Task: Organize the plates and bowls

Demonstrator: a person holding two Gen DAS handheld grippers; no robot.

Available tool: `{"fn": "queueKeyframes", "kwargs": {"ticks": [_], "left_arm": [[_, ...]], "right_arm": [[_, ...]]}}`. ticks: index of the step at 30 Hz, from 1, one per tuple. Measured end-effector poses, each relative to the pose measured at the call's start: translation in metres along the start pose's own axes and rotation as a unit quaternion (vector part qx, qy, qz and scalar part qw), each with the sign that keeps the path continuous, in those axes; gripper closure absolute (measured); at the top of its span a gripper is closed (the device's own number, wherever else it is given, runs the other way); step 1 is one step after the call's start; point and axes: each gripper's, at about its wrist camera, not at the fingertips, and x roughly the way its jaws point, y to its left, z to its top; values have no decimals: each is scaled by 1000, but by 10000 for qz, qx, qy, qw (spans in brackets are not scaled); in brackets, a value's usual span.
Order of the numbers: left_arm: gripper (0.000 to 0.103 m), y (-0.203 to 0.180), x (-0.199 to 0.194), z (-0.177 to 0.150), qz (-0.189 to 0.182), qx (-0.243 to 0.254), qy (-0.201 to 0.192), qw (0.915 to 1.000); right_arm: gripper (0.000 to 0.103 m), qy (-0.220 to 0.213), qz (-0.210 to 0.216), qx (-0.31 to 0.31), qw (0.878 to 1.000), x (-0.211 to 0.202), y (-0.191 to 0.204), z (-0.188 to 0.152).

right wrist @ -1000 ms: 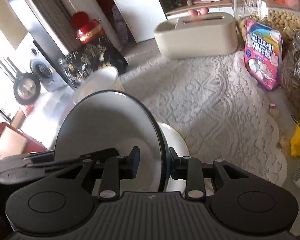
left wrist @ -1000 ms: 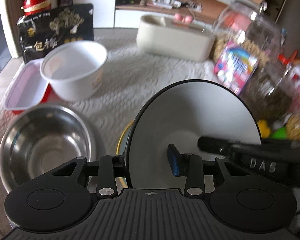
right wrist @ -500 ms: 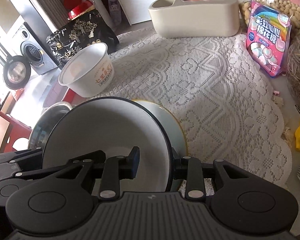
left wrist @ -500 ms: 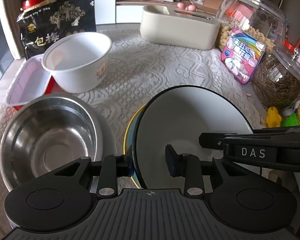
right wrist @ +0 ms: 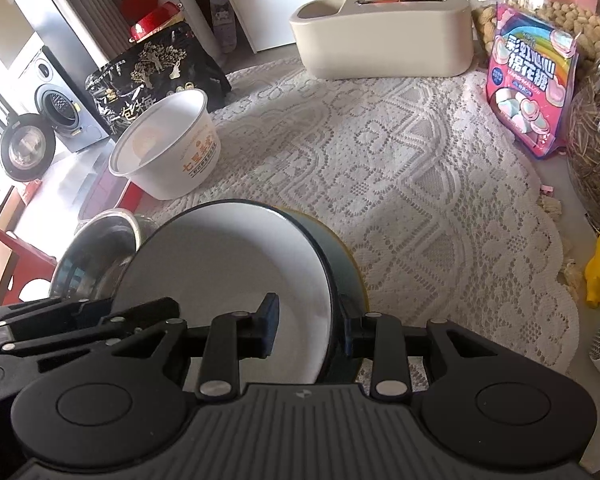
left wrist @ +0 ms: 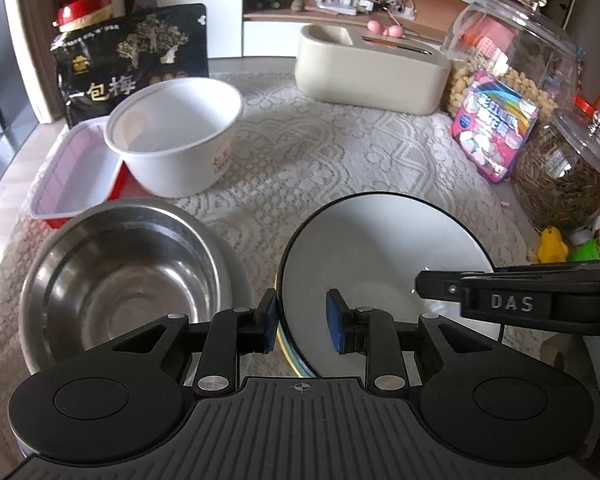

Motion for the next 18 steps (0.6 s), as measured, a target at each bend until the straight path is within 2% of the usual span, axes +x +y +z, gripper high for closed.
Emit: {"fn": "queueKeyframes", "kwargs": {"ticks": [18], "left_arm": [[76,11,-7,5,-173,-201,-103,9996]], "right_arm": [[72,-114,27,29,9999,-3,0,-1]]}}
